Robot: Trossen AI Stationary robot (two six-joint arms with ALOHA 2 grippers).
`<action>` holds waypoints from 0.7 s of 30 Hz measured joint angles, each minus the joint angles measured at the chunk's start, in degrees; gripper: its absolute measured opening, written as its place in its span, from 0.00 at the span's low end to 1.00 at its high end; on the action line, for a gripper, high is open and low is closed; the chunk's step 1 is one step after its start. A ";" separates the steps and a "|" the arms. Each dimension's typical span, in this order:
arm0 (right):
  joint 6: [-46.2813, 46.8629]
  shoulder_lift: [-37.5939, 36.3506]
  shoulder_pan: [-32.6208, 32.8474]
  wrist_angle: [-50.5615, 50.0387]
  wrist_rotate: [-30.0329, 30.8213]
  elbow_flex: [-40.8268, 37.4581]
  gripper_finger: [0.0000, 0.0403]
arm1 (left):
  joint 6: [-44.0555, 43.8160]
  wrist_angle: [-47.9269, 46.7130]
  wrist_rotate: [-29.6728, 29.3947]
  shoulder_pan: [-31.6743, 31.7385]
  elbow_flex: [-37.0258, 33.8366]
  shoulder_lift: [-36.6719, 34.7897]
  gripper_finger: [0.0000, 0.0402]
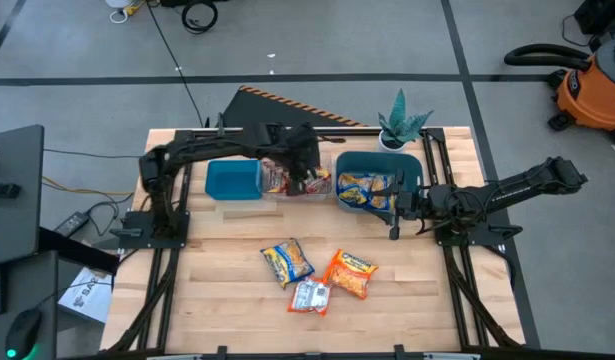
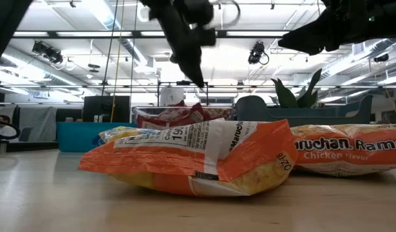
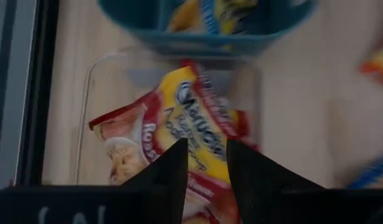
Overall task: Sort Maruchan noodles
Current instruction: Put the blue noodle pack into the green bin
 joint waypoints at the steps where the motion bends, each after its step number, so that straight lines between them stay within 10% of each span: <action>1: -0.02 0.01 0.00 -0.10 0.02 0.00 0.49 | 0.40 -0.39 1.34 -0.41 -0.13 -1.05 0.29; 9: -0.02 0.00 0.00 -0.12 0.06 0.00 0.49 | -0.02 -2.81 21.91 -9.44 -7.10 -5.79 0.29; 21: -0.02 0.02 0.00 0.99 0.08 0.00 0.49 | -21.37 -0.35 15.55 -23.59 -26.32 -5.72 0.29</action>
